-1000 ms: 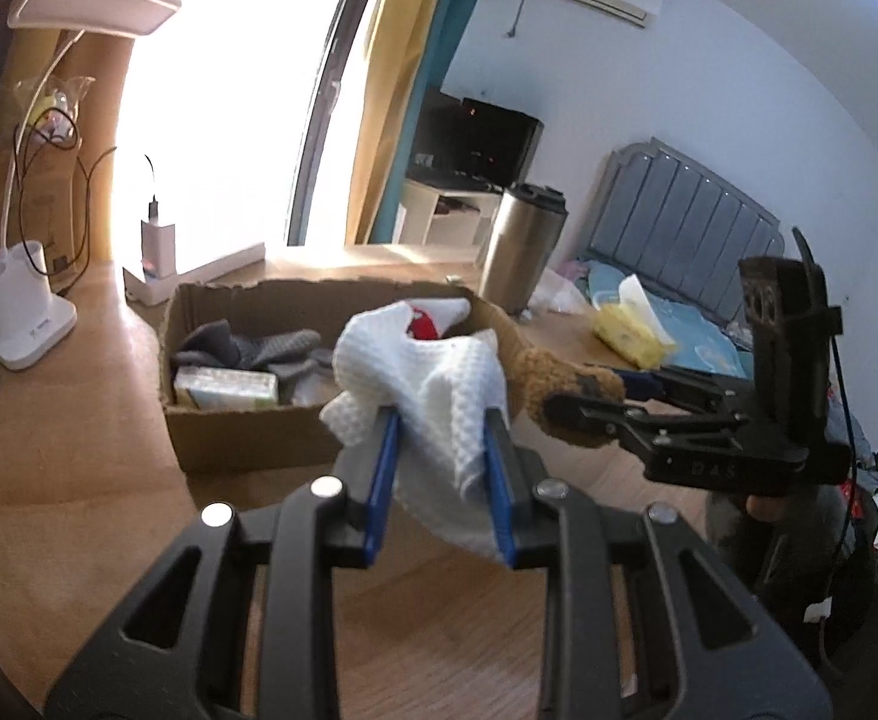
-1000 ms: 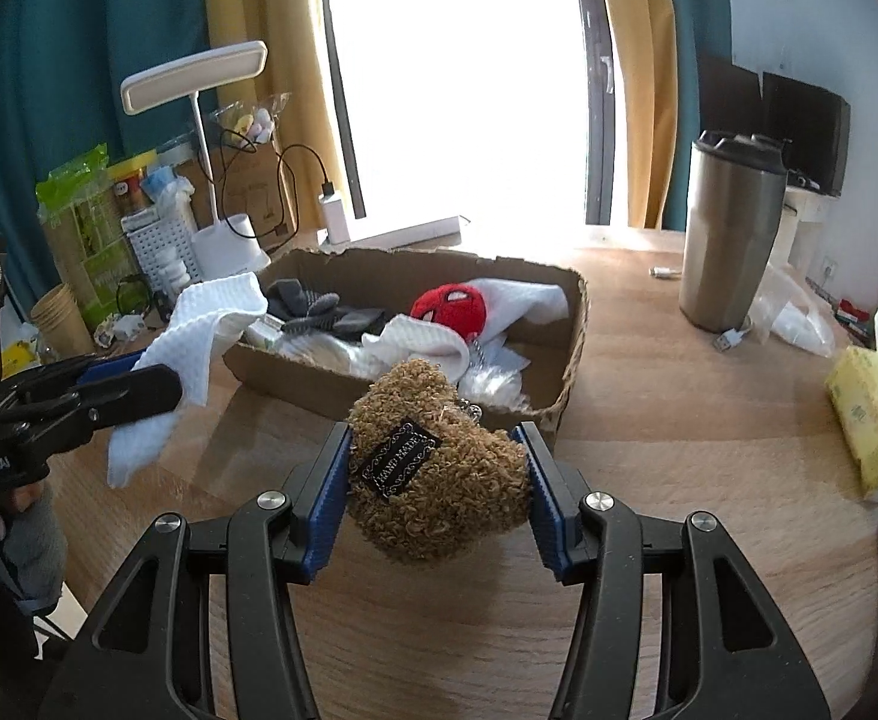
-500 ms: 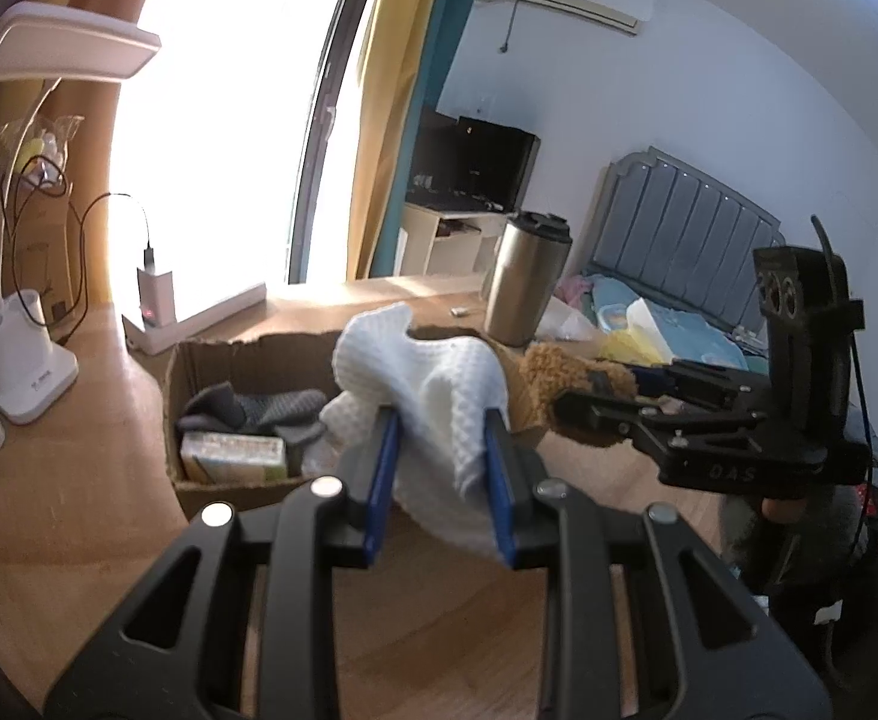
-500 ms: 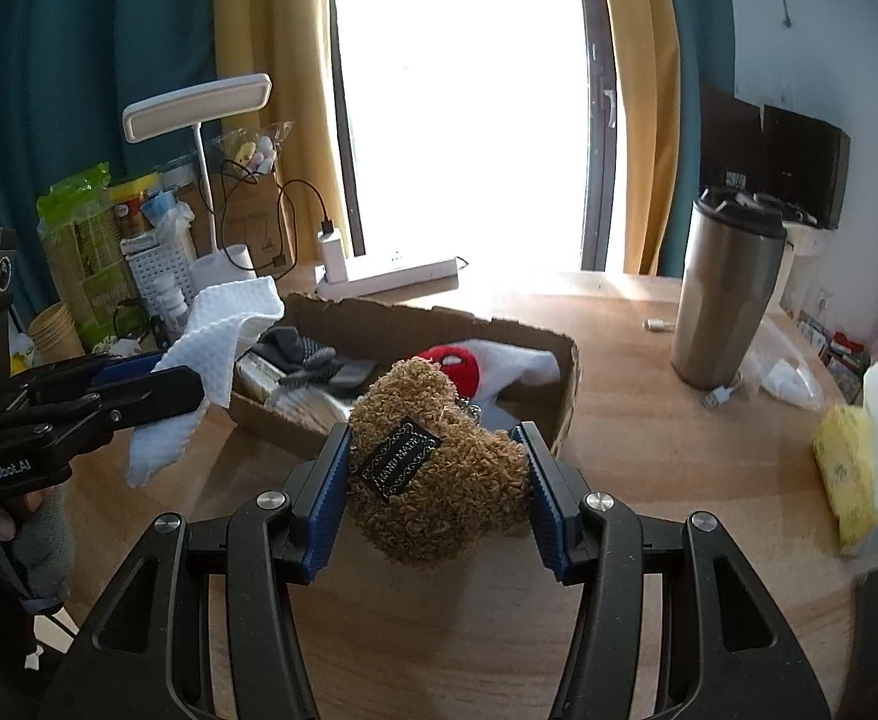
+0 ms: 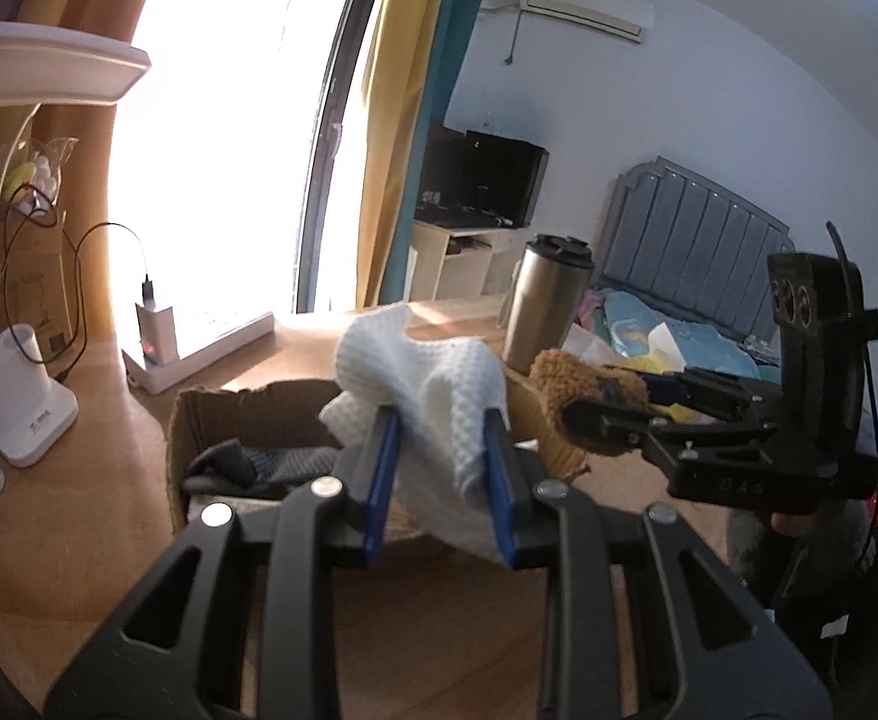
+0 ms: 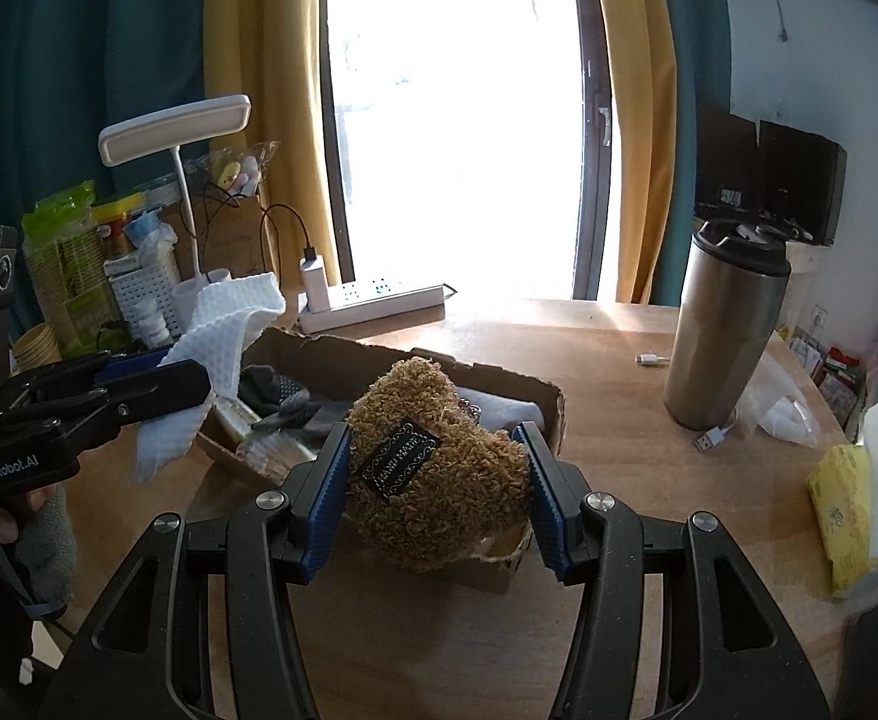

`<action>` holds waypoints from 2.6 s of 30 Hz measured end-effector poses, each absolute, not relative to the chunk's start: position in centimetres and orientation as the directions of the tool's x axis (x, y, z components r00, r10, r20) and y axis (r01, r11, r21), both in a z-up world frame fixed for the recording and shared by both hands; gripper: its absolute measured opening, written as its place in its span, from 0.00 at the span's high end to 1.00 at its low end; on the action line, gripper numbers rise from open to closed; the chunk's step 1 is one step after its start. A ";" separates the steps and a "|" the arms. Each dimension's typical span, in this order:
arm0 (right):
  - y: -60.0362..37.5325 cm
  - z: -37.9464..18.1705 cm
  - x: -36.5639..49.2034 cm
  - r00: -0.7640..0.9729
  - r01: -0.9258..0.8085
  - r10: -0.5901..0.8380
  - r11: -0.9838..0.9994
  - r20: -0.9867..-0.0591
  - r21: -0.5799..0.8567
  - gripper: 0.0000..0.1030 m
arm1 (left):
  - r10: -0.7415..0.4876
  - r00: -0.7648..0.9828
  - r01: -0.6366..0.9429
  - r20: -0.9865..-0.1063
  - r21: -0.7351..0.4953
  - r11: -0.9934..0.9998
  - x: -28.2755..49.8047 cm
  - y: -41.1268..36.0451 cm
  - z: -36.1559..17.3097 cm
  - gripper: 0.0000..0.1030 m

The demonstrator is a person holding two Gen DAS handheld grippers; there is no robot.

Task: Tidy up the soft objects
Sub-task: 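Lift the white cloth and brown bear and carry them over the box, then lower both items into the box and open both tools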

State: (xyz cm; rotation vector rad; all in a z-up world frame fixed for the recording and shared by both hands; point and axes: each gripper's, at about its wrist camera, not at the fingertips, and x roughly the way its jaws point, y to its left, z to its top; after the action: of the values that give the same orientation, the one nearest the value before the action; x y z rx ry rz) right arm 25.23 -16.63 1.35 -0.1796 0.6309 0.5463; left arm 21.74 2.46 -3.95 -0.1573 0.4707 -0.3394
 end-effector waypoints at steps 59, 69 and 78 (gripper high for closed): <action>-14.7 -3.6 31.5 0.660 -0.490 0.400 0.871 -0.637 0.038 0.41 | -0.341 0.703 0.233 -0.624 -0.251 0.939 31.7 1.5 -10.8 0.43; -14.4 -4.0 31.4 0.649 -0.501 0.396 0.865 -0.649 0.028 0.35 | -0.322 0.726 0.231 -0.607 -0.226 0.946 31.0 1.8 -9.8 0.42; -15.0 -3.7 31.3 0.669 -0.482 0.374 0.876 -0.642 0.008 0.30 | -0.306 0.756 0.235 -0.578 -0.197 0.952 29.5 1.9 -8.2 0.41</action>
State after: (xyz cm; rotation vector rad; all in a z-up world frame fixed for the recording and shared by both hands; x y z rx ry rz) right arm 31.29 -15.05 -3.68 -0.1677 0.6847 0.4852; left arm 29.45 1.89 -8.16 -0.1145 0.6497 -0.2953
